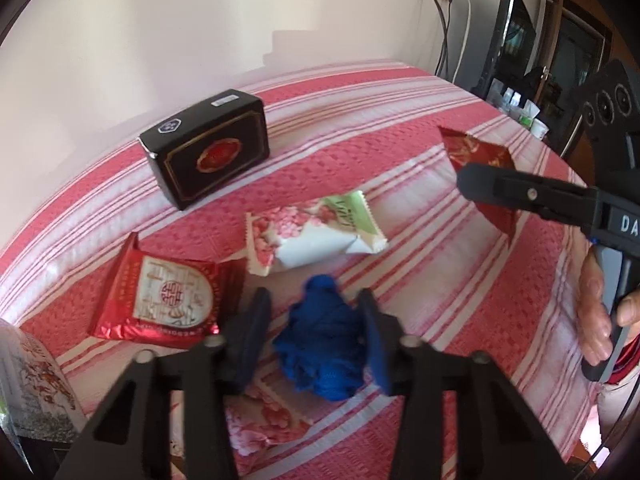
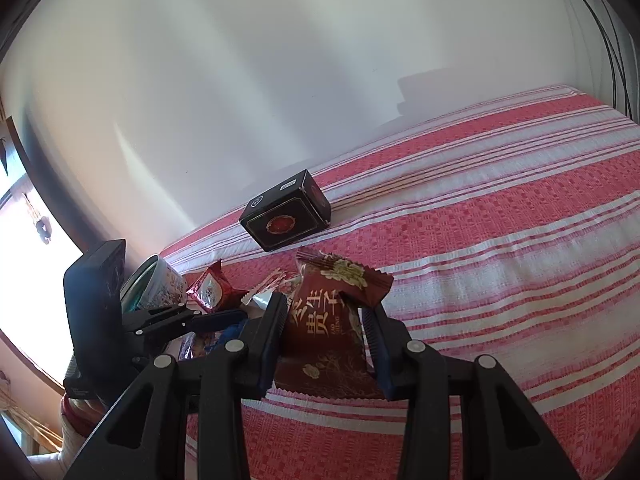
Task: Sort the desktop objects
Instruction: 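Grasp the red snack packet with the right tool while the left tool grasps the blue knit item, then carry the blue knit item and red packet over the silver tin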
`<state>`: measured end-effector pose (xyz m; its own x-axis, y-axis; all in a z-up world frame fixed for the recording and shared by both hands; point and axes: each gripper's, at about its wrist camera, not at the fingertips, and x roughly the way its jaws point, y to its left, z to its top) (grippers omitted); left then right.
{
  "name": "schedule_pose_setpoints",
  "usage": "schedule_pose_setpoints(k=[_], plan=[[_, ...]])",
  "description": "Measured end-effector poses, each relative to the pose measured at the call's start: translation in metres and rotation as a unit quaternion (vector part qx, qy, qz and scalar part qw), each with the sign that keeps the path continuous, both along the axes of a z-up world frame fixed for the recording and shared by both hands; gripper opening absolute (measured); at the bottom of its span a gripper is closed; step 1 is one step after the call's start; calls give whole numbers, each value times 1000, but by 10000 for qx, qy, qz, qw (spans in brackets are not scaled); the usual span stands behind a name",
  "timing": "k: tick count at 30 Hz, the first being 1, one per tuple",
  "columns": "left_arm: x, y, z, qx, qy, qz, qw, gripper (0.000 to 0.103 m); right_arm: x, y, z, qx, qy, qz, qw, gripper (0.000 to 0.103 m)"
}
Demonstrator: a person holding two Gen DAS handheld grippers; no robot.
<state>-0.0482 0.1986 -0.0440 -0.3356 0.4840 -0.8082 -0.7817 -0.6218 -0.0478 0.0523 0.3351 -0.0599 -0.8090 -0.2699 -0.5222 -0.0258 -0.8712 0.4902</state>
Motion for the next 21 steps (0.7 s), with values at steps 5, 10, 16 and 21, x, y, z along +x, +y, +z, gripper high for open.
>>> schedule_pose_setpoints(k=[5, 10, 16, 21], plan=[[5, 2, -2, 15, 37, -49, 10000, 32, 3, 3, 0, -54, -1, -62, 10000, 42], [16, 6, 1, 328, -70, -335, 9989, 31, 4, 2, 1, -57, 75, -106, 9999, 42], [36, 0, 19, 549, 862, -58, 9947, 31, 12, -3, 11, 173, 430, -168, 9988, 42], [43, -20, 28, 769, 1362, 483, 9865, 31, 21, -8, 20, 427, 736, -276, 9960, 42]])
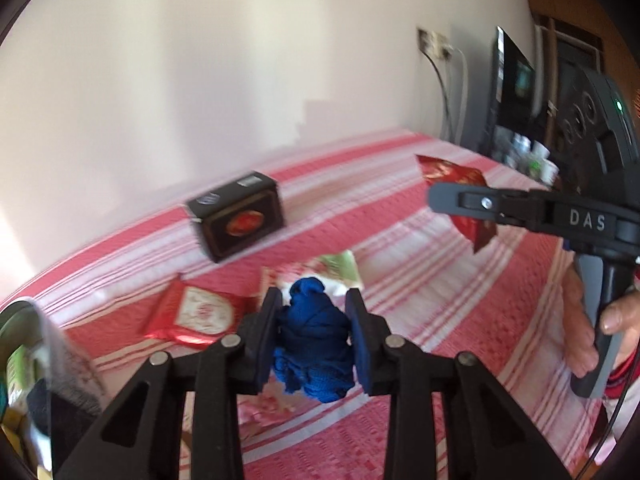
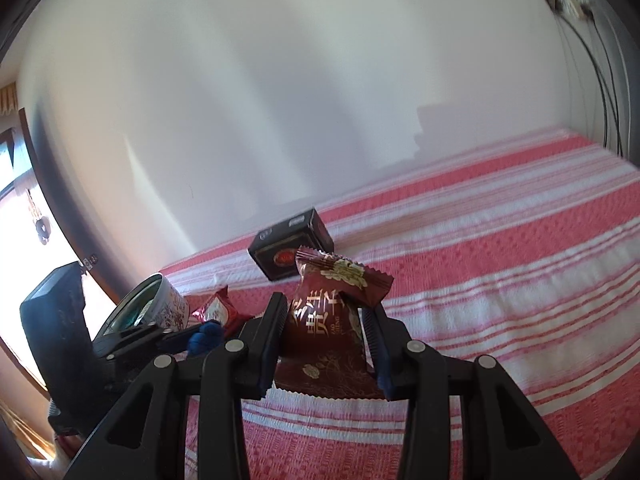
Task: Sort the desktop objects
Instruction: 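Carry the blue knit item and red packet over the silver tin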
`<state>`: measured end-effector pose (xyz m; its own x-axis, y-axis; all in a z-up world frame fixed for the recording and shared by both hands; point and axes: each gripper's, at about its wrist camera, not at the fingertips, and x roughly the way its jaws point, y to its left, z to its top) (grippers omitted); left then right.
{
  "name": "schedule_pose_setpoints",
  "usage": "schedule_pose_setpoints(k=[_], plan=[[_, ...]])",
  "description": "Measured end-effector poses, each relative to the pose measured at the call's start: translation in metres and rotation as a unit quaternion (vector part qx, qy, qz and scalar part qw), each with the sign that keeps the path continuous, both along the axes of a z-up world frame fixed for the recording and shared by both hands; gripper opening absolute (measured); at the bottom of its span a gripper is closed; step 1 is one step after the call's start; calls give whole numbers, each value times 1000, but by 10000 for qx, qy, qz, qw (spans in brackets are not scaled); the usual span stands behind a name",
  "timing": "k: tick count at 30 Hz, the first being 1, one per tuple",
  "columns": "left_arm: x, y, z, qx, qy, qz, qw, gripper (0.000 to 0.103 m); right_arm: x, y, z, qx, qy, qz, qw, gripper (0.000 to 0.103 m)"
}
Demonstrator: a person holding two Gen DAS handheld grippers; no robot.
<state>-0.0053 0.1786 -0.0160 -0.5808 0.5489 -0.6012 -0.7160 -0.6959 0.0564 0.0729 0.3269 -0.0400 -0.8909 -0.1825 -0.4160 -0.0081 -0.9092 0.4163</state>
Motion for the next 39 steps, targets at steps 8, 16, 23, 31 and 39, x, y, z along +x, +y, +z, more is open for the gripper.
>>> schedule_pose_setpoints(k=[8, 16, 23, 31, 39], plan=[[2, -31, 4, 338, 149, 488, 9981, 31, 8, -11, 9, 430, 225, -345, 9982, 42], [14, -59, 13, 474, 425, 755, 9951, 31, 13, -33, 8, 302, 219, -510, 9980, 42], [21, -86, 19, 565, 663, 999, 9912, 31, 15, -62, 13, 493, 392, -490, 9968, 42], [25, -117, 22, 701, 815, 1241, 9864, 31, 15, -90, 14, 445, 449, -327, 9975, 42], [32, -142, 24, 851, 927, 1472, 9811, 31, 20, -121, 18, 639, 520, -139, 9965, 42]])
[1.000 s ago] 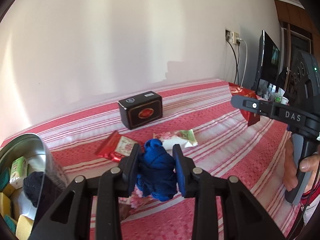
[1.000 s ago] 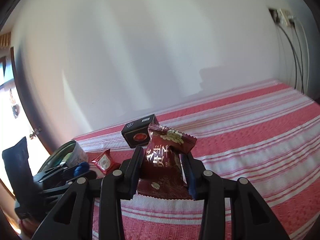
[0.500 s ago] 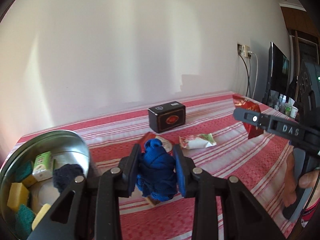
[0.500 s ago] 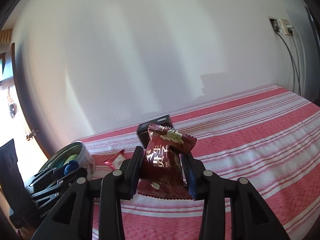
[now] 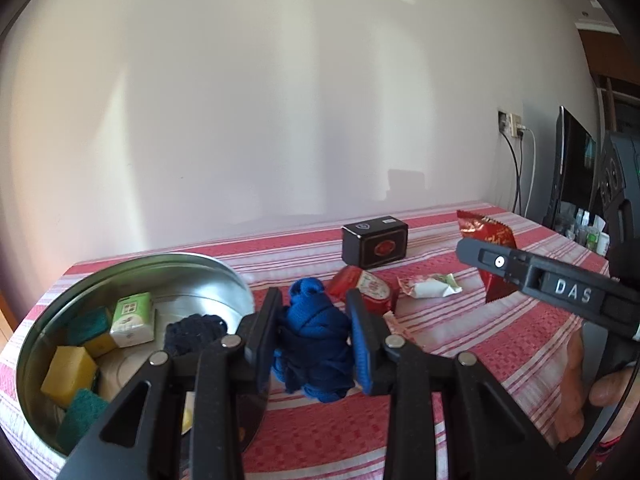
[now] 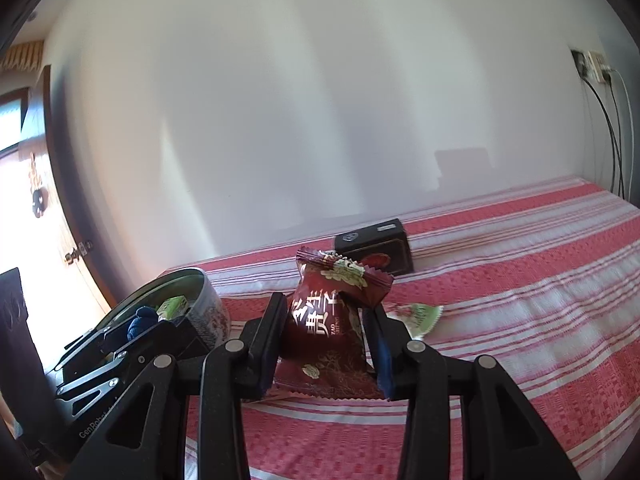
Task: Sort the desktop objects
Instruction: 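Carry the blue knit item and red packet over the silver tin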
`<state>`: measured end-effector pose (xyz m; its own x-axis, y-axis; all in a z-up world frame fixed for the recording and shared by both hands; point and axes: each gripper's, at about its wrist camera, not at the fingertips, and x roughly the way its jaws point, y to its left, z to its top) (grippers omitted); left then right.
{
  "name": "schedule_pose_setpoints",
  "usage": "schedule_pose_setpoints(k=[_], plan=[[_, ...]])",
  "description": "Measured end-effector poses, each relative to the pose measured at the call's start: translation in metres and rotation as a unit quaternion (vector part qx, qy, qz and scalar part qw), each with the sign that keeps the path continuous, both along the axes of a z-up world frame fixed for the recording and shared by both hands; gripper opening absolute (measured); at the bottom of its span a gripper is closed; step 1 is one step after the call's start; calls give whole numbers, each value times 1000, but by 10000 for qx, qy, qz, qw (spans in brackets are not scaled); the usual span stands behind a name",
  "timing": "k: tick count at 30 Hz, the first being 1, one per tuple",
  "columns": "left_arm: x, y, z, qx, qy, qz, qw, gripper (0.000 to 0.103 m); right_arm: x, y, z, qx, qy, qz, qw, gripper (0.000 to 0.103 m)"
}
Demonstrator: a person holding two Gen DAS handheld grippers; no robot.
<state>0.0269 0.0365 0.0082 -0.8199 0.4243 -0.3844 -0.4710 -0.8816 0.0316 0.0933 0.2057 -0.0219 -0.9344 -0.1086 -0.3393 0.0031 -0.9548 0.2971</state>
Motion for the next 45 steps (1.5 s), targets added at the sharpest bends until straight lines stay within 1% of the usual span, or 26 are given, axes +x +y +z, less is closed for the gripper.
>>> schedule_pose_setpoints(k=[9, 14, 20, 25, 30, 35, 40, 45], plan=[[7, -31, 9, 212, 12, 248, 9995, 31, -2, -35, 4, -138, -41, 435, 9989, 42], [13, -49, 17, 305, 92, 402, 9987, 31, 0, -57, 11, -71, 35, 731, 9973, 42], [16, -70, 25, 398, 179, 625, 9971, 31, -7, -89, 21, -18, 99, 1055, 9944, 42], [10, -92, 27, 449, 174, 963, 9942, 31, -18, -116, 28, 89, 137, 1339, 9909, 42], [0, -115, 27, 508, 85, 1354, 9895, 31, -24, -141, 36, 156, 247, 1633, 9861, 42], [-6, -134, 26, 572, 50, 1642, 9848, 31, -29, -165, 43, 222, 330, 1859, 9818, 42], [-12, -149, 24, 582, -1, 1877, 9805, 31, -36, -181, 51, 189, 397, 2004, 9787, 42], [-21, -158, 22, 594, -86, 2035, 9772, 31, -46, -193, 58, 214, 429, 2028, 9780, 42]])
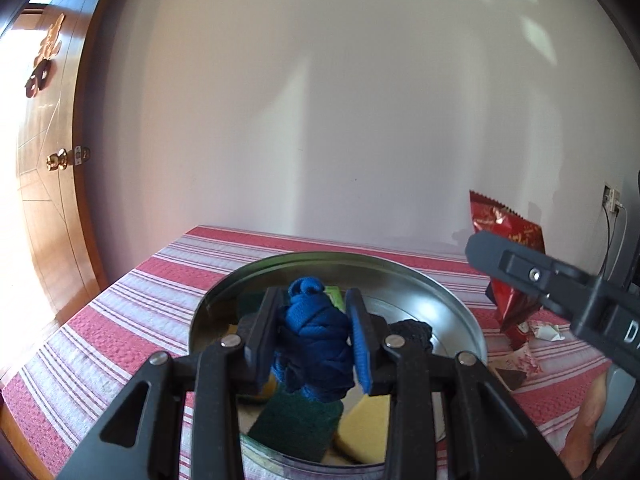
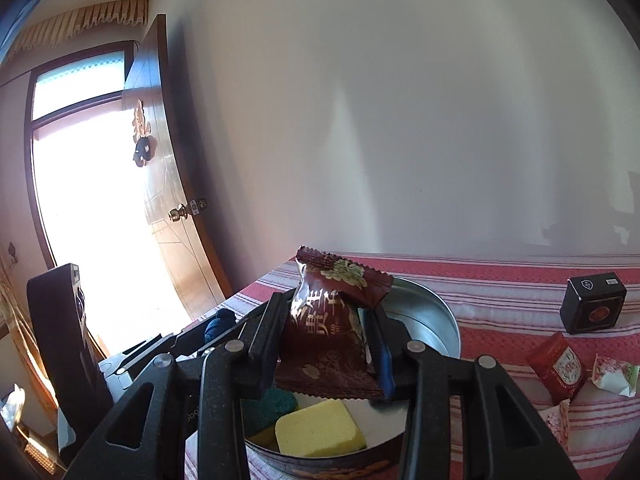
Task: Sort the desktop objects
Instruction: 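Carry the blue knit item and red packet over the silver tin, then open both tools to drop the blue item and red packet into the tin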
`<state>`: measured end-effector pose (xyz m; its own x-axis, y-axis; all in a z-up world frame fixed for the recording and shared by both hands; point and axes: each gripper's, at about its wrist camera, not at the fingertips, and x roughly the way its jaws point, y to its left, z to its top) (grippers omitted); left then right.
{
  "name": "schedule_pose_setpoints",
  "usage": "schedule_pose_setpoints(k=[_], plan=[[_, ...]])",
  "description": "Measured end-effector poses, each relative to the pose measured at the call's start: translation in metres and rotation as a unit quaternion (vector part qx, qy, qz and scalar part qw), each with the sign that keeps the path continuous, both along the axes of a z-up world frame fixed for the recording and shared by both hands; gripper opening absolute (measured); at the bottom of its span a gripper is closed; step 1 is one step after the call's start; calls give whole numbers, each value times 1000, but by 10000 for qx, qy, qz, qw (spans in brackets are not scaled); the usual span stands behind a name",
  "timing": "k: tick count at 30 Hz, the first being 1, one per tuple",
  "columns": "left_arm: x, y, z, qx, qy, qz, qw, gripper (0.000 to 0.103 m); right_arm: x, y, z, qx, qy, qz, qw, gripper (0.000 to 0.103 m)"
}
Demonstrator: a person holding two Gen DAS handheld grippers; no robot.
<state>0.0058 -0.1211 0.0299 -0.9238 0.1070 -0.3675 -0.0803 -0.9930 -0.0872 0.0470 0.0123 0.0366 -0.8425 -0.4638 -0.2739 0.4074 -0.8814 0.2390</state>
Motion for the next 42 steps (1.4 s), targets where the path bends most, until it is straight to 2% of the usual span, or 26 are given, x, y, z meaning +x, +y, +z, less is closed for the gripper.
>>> schedule_pose_setpoints(k=[10, 17, 21, 24, 28, 42], plan=[[-19, -10, -2, -18, -108, 150, 9998, 31, -28, -16, 9, -29, -50, -23, 10000, 42], [-39, -13, -5, -50, -257, 253, 9993, 31, -49, -16, 12, -97, -183, -453, 9988, 42], [-52, -14, -4, -119, -358, 348, 9987, 31, -66, -18, 6, 30, -421, -820, 9957, 42], [-59, -13, -3, -240, -389, 409, 9981, 31, -76, -17, -1, -29, -594, -890, 9943, 42], [-65, -14, -8, -366, -461, 456, 9972, 32, -81, -19, -7, 130, -559, -1038, 9929, 42], [-80, -7, -14, -496, -645, 528, 9953, 32, -96, -18, -15, 277, -814, -1098, 9902, 42]])
